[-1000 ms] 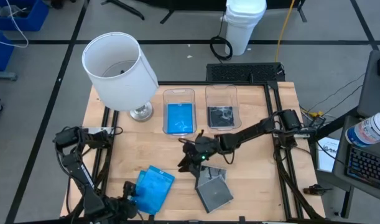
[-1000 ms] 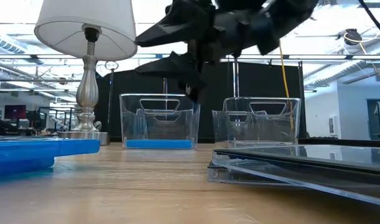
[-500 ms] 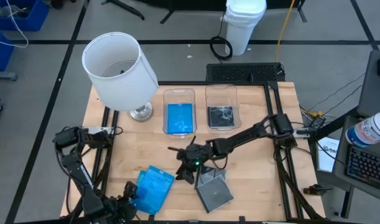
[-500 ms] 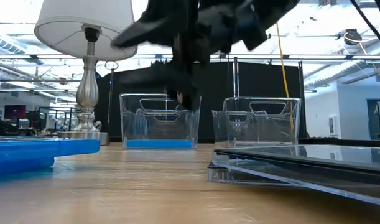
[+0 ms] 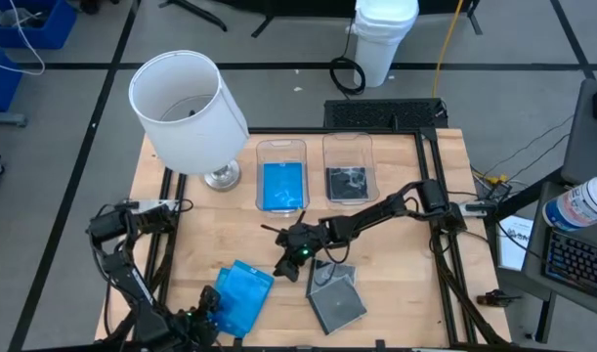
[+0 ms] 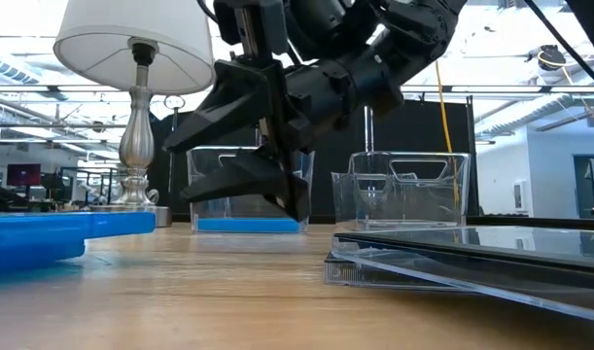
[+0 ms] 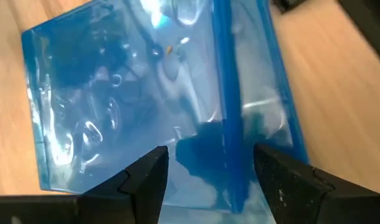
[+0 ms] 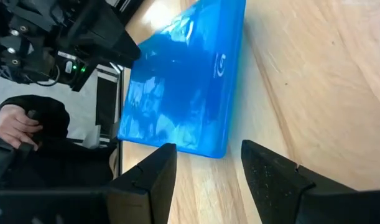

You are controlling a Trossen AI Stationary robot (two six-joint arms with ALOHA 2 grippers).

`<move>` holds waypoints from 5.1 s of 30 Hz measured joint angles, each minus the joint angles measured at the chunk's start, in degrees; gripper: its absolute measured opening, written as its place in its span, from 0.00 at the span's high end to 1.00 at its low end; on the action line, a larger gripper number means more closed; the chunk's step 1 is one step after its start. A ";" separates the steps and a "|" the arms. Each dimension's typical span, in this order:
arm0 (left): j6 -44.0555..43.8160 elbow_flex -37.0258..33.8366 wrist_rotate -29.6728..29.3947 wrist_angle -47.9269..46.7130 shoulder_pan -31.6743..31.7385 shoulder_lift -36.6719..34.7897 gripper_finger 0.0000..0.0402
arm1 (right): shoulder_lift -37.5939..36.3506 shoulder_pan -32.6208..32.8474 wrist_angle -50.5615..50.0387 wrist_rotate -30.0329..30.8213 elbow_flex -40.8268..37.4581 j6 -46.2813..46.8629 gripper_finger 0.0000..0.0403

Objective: Pick & place jewel cases by type

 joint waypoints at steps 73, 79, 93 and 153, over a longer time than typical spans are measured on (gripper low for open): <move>-5.18 -5.07 -9.39 7.23 2.92 0.86 0.40 | 4.98 1.42 -3.44 -1.16 5.01 2.32 0.57; -3.65 -5.07 -9.70 8.07 3.70 0.86 0.40 | 4.98 1.44 -2.26 -0.79 4.98 0.64 0.58; -4.27 -5.07 -11.76 8.07 2.19 0.89 0.40 | 4.81 1.53 5.67 0.00 5.05 -2.45 0.86; -7.03 -2.32 -12.48 1.29 2.70 0.88 0.40 | -27.19 -35.51 -33.24 -8.83 5.14 -44.59 0.92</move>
